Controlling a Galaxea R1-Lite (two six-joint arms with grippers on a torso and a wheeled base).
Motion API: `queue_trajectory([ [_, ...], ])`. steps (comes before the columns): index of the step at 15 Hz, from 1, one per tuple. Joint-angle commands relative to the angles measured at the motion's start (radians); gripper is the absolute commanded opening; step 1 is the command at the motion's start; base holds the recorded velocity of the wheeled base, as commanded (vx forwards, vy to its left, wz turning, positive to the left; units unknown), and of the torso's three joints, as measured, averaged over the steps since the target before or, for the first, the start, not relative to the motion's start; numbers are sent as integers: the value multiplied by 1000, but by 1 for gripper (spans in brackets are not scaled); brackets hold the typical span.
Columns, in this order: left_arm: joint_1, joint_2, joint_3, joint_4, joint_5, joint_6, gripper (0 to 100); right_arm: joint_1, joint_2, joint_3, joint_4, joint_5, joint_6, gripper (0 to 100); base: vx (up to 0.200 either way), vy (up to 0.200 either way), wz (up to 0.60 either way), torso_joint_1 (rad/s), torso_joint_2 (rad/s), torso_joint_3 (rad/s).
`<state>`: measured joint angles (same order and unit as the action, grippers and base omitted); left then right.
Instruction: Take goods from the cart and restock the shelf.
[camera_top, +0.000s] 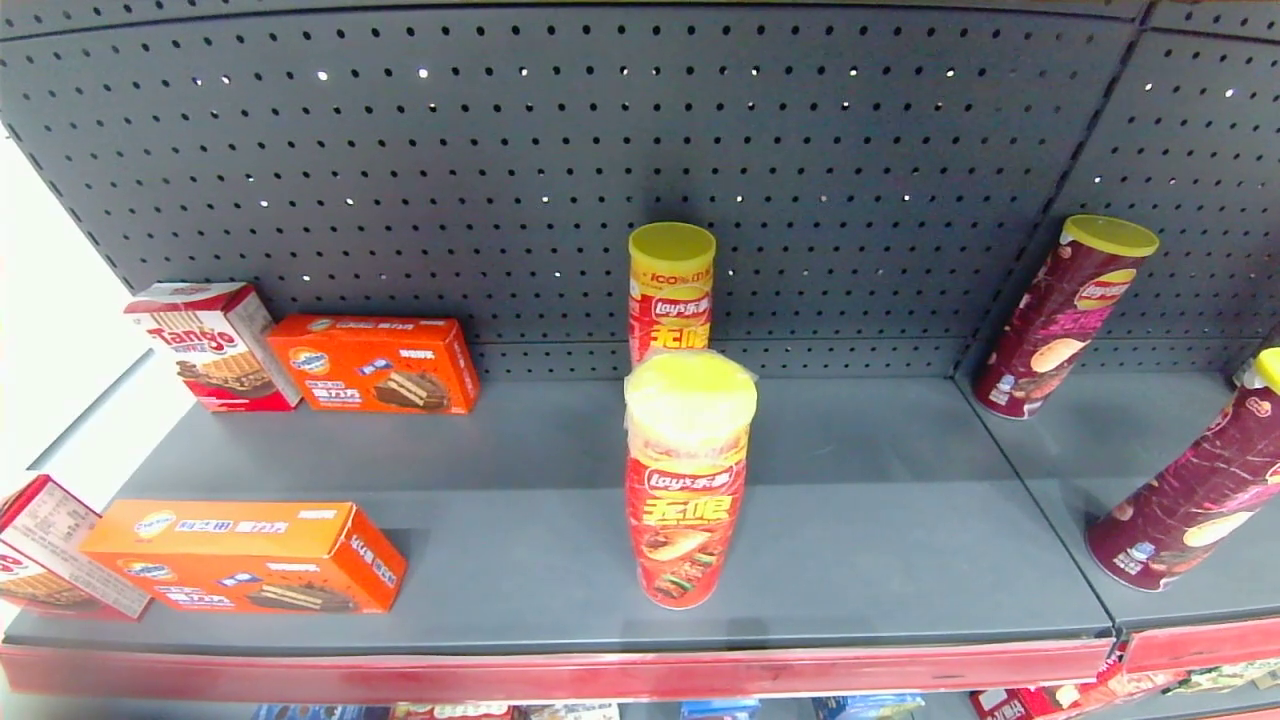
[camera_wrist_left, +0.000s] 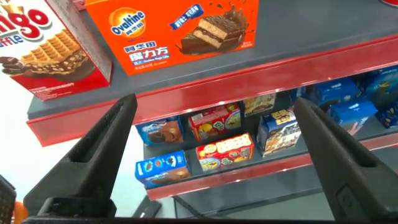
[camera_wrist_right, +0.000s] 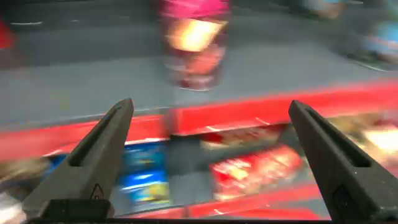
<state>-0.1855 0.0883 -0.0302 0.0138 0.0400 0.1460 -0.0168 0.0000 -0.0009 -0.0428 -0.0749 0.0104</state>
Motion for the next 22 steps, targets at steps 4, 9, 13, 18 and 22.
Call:
queue_trajectory([
  [4, 0, 4, 0, 2, -17, -2, 100, 0, 2, 1, 47, 6, -21, 100, 0, 0, 0, 0, 0, 0],
  [9, -2, 4, 0, 3, -143, -17, 100, 0, 2, 1, 44, 7, -18, 100, 0, 0, 0, 0, 0, 0],
  [13, 0, 1, 1, 0, -328, -2, 100, 0, 2, 1, 44, 7, -18, 100, 0, 0, 0, 0, 0, 0],
  [18, 1, 1, 24, -11, 1, -89, 100, 0, 2, 1, 44, 7, -18, 100, 0, 0, 0, 0, 0, 0],
  [22, 51, 1, 30, -9, -8, -88, 100, 0, 2, 1, 44, 7, -18, 100, 0, 0, 0, 0, 0, 0],
])
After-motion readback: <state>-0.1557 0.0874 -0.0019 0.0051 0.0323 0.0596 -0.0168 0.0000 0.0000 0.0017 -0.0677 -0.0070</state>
